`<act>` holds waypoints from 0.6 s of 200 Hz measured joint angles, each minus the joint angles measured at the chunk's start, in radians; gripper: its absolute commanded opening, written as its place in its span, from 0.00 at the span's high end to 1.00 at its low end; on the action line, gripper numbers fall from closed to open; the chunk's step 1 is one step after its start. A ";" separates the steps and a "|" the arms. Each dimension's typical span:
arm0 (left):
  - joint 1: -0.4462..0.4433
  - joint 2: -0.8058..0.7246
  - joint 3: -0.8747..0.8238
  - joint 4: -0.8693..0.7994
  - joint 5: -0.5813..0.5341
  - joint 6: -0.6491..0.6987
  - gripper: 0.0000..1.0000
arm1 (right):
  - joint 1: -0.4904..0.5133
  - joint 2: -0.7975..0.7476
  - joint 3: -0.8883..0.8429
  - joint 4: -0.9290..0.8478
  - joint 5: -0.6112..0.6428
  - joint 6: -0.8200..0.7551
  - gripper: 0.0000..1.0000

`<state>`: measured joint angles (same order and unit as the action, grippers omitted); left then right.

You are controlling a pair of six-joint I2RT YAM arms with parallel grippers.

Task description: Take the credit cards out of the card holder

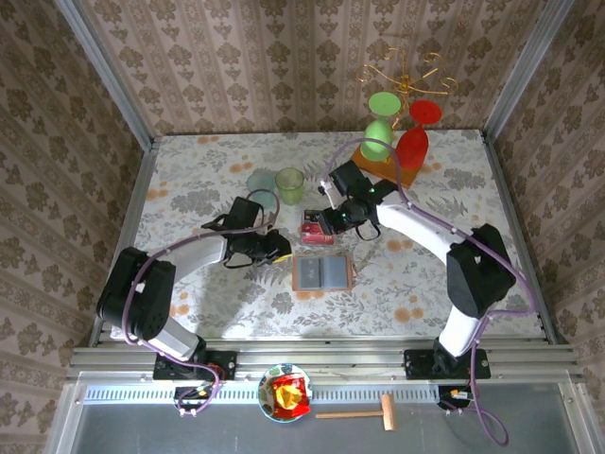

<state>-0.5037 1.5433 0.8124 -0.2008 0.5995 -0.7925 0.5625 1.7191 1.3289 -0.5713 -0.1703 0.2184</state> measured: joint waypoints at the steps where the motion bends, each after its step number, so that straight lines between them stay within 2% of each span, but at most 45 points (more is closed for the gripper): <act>1: -0.002 0.001 0.000 0.000 0.000 0.000 0.86 | 0.000 -0.002 -0.003 0.002 -0.002 0.005 0.72; 29: -0.026 0.008 -0.001 0.017 0.008 -0.001 0.89 | 0.013 -0.037 -0.101 0.080 -0.077 0.217 0.74; 57: -0.048 0.009 -0.034 0.045 0.009 -0.012 0.93 | 0.042 -0.037 -0.175 0.137 -0.133 0.364 0.74; 120: -0.085 0.015 -0.101 0.053 0.008 -0.027 0.96 | 0.114 -0.031 -0.243 0.202 -0.184 0.527 0.69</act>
<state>-0.5888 1.5585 0.7113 -0.1478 0.6079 -0.8192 0.6765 1.6878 1.0855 -0.3691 -0.3542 0.7456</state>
